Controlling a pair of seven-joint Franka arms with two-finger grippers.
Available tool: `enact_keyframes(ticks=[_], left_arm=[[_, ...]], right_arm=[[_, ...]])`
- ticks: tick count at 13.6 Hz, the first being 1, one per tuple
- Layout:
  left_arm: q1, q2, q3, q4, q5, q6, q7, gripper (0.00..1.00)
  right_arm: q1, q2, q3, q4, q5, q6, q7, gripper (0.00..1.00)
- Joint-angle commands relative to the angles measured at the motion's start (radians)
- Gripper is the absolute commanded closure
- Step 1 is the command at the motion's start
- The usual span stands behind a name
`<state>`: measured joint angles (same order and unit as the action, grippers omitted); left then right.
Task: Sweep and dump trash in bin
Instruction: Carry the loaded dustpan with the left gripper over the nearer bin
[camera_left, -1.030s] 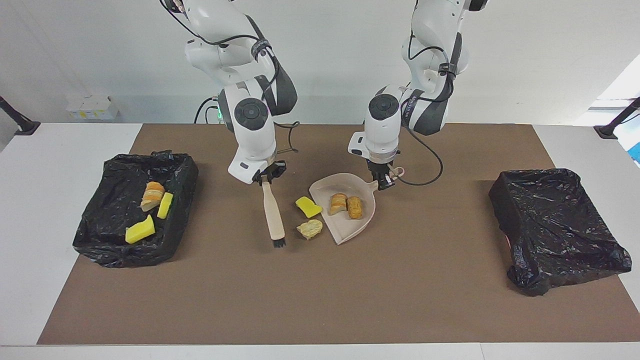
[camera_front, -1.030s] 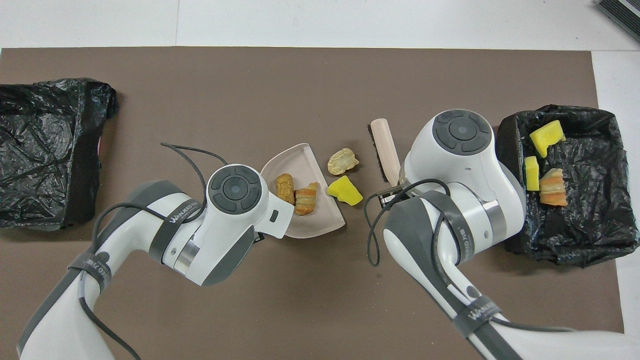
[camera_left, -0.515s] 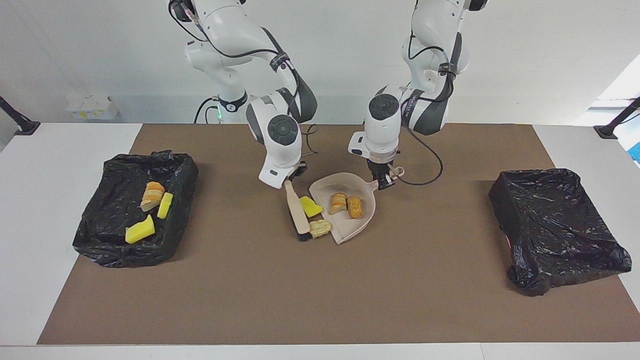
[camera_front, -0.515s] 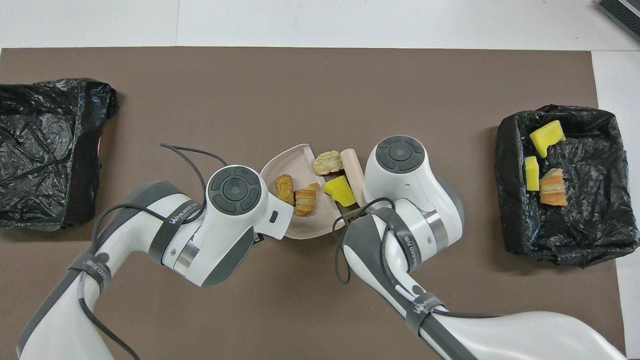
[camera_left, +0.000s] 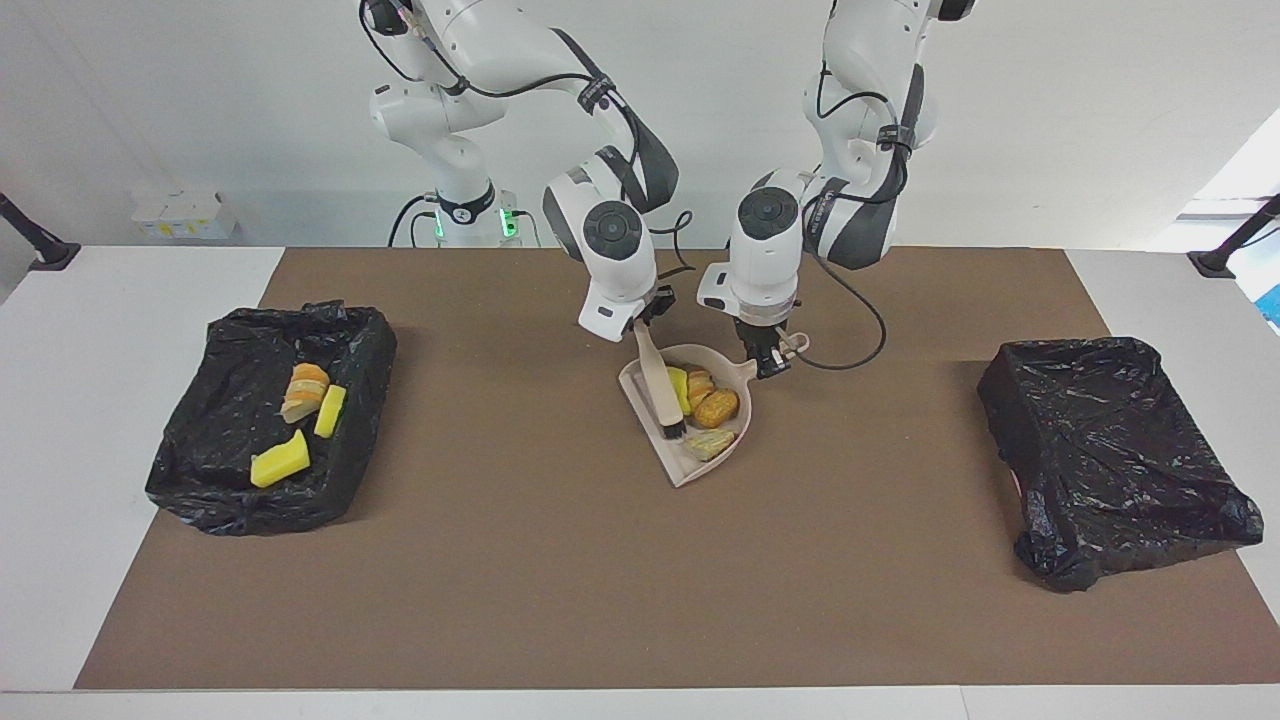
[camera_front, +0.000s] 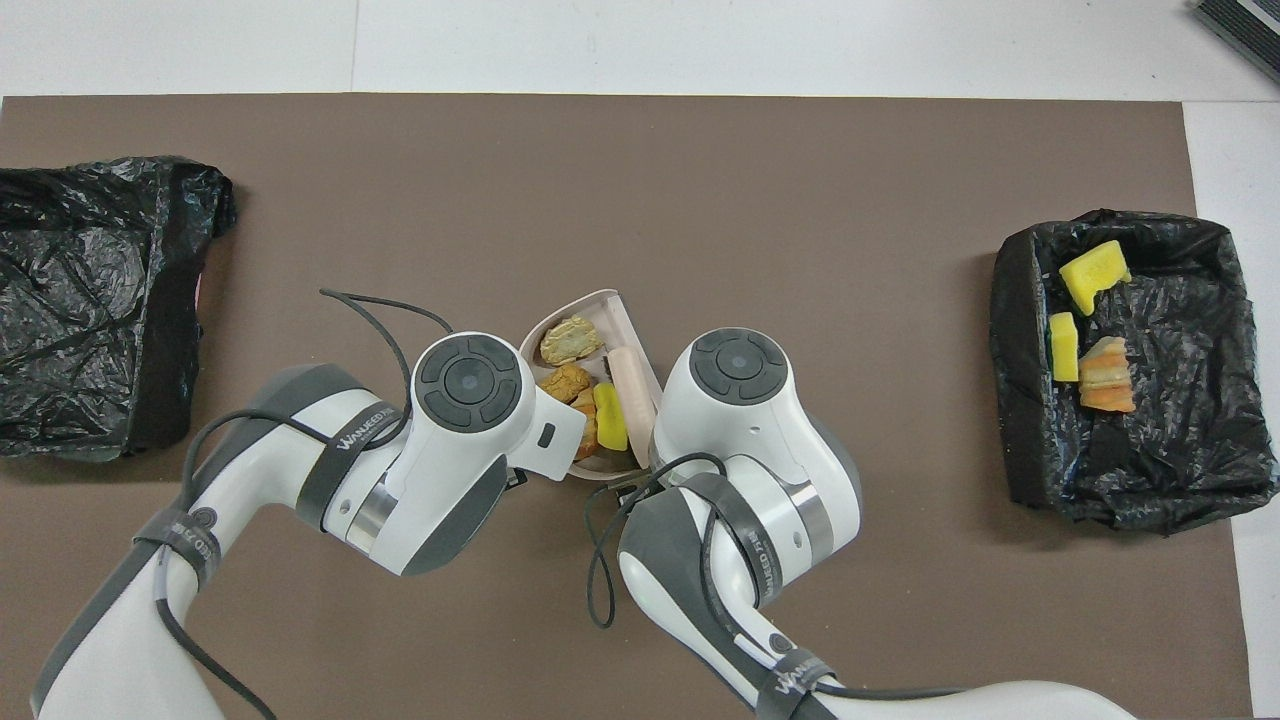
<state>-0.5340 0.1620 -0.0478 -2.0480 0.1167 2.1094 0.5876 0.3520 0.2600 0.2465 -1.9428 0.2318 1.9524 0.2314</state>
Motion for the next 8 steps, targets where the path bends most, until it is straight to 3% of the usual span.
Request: enact_keyframes(ticks=[1, 4, 8], left_arm=[[-0.015, -0.027, 0.009, -0.047, 0.009, 0.017, 0.003, 1.00], [-0.017, -0.029, 0.011, -0.046, 0.014, 0.014, 0.018, 1.00], [-0.014, -0.027, 0.011, -0.041, 0.014, 0.003, 0.026, 1.00]], right_arm=[[-0.037, -0.036, 0.002, -0.016, 0.032, -0.012, -0.040, 1.00], [-0.083, -0.064, 0.000, 0.042, 0.023, -0.140, -0.040, 1.00], [-0.114, -0.145, -0.003, 0.047, 0.021, -0.246, -0.047, 1.00]])
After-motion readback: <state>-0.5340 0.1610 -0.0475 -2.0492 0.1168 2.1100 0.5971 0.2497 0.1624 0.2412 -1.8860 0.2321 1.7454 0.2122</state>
